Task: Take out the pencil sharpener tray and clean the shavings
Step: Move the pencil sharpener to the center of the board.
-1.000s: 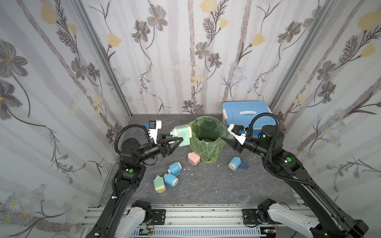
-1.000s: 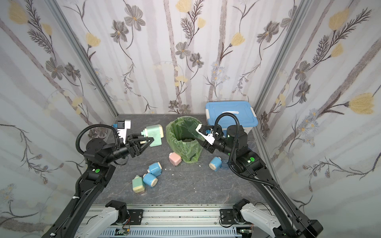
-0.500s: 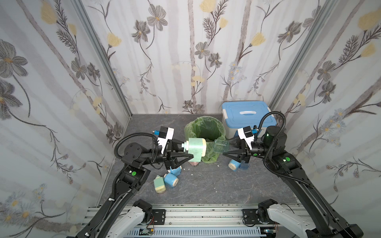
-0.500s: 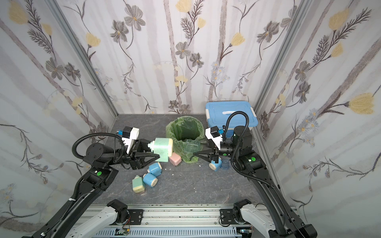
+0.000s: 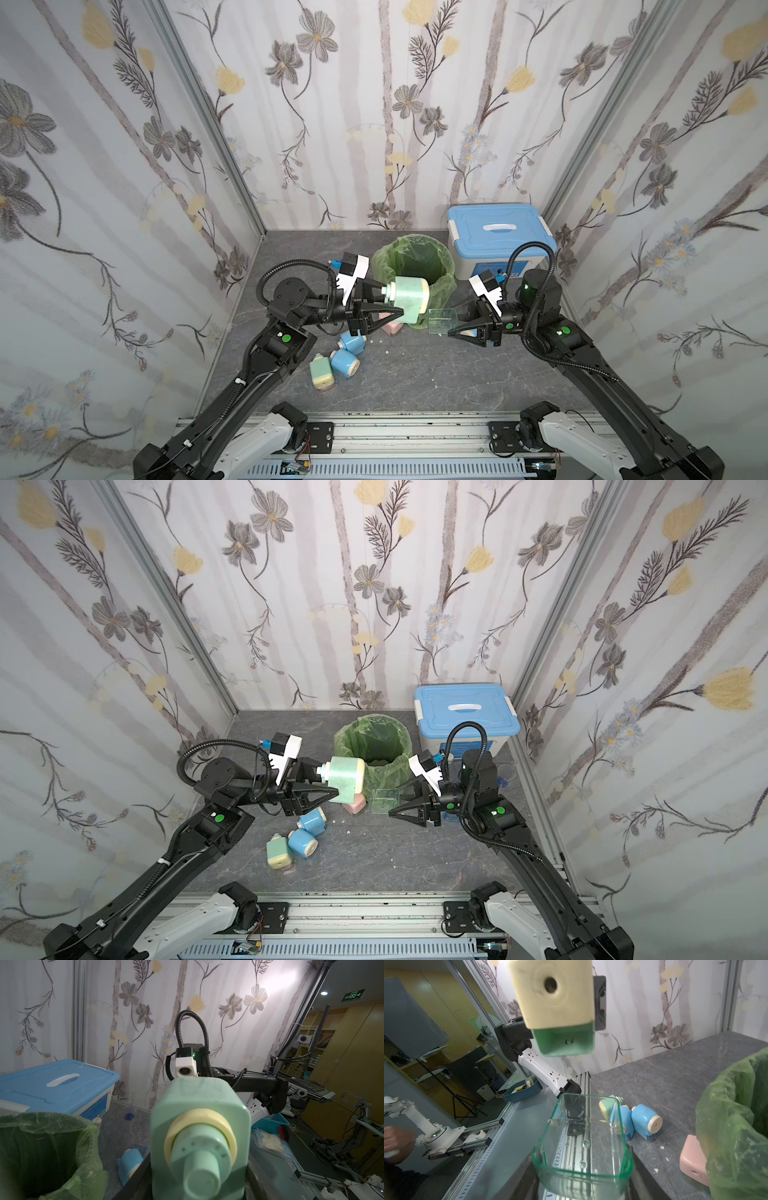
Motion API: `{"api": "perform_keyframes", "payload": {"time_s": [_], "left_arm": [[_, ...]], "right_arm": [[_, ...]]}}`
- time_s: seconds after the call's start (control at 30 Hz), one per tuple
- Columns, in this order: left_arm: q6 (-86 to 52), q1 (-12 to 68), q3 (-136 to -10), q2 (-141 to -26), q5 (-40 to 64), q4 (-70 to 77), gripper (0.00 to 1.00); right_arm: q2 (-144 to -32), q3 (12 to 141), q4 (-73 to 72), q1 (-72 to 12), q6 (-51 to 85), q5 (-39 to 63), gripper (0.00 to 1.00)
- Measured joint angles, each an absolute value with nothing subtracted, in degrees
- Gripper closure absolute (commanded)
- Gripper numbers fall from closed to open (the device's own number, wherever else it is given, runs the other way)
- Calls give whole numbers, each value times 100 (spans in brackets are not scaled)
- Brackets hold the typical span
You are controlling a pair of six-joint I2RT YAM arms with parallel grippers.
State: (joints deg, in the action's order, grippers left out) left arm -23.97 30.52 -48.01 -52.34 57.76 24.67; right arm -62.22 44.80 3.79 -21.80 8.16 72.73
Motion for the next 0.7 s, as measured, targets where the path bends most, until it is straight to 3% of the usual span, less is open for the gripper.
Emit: {"api": "perform_keyframes", "payload": {"time_s": [0.27,0.5,0.7], "left_arm": [[-2010,3052,-4737,-4853,5000,2025,52],[-1949,3041,-4633,-4838,4635,1863,52],[-1953,3030,-4589,-4919,4517,1916,52]], "right_arm": [[-5673,2867,-110,-3618,1125,5166,49],[-5426,1581,-956,-4904,2252,2403,51],[-5898,1188,-1334,-5555,3061,683,51]]}}
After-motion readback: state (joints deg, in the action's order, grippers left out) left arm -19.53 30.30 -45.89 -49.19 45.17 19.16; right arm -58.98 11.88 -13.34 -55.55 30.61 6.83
